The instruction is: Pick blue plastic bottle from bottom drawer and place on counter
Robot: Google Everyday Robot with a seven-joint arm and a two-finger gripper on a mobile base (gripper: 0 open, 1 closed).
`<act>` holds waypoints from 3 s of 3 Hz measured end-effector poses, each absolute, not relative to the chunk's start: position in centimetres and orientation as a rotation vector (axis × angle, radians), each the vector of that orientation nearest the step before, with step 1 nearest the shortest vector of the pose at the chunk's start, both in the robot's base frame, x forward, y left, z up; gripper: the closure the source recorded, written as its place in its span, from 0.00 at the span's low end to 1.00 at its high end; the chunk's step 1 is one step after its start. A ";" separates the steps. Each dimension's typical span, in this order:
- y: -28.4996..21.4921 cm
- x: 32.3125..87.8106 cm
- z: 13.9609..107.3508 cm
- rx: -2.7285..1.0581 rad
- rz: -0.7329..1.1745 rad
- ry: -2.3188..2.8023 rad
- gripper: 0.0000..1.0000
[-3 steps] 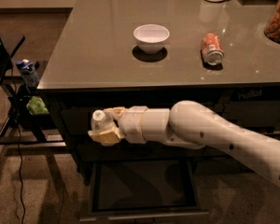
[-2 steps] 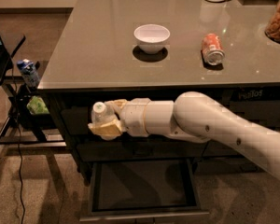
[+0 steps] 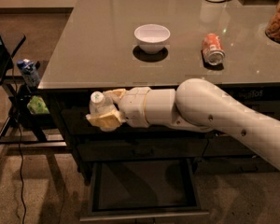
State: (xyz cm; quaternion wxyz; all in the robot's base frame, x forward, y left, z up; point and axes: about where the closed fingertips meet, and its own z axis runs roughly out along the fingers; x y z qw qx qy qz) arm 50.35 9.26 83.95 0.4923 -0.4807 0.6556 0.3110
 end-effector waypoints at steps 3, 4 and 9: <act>9.2 50.4 93.2 -1.213 0.640 1.459 1.00; 9.2 50.4 93.3 -1.212 0.639 1.457 1.00; 10.1 57.2 97.6 -1.234 0.725 1.411 1.00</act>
Offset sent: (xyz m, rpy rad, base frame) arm 0.0015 -0.0048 0.0972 -0.0178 -0.1421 0.0070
